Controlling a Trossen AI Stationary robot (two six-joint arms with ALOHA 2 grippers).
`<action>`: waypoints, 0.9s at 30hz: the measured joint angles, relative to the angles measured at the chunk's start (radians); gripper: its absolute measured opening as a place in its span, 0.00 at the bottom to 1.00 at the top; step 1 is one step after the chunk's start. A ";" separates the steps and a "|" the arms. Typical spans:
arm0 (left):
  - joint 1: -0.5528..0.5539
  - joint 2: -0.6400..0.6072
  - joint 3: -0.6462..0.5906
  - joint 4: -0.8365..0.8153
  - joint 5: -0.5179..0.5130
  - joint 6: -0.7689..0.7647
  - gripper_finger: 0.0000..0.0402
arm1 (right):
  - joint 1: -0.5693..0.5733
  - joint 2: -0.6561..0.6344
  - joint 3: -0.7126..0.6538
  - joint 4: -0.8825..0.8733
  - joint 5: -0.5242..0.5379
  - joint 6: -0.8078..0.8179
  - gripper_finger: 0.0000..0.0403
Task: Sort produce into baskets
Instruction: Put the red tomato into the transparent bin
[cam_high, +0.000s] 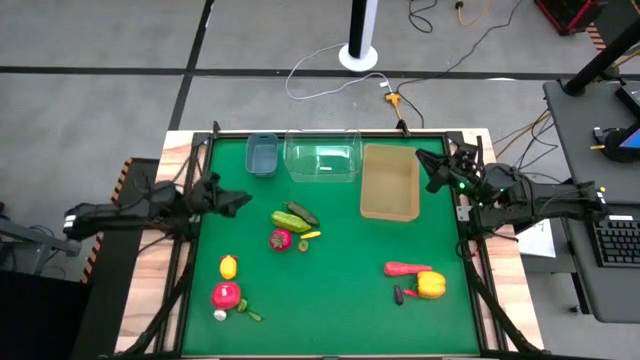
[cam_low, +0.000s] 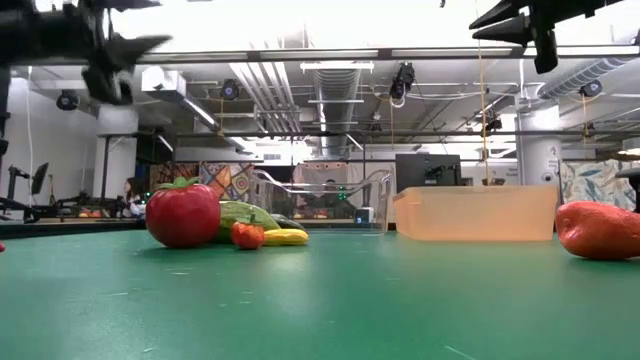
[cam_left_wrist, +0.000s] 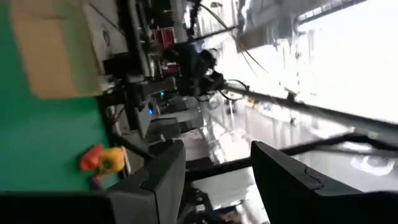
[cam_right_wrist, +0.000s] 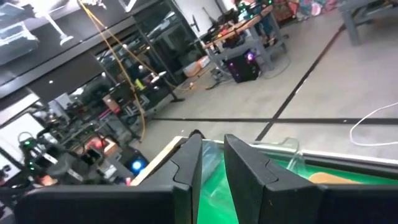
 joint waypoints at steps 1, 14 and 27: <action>-0.010 0.036 0.056 -0.048 0.000 0.041 0.41 | 0.000 0.000 0.001 0.000 -0.006 0.000 0.15; -0.179 0.612 0.614 -0.830 -0.001 0.609 0.42 | 0.000 -0.001 0.020 0.000 -0.043 -0.042 0.15; -0.239 0.968 0.667 -0.889 -0.088 0.587 0.65 | 0.000 -0.001 0.020 0.000 -0.093 -0.081 0.15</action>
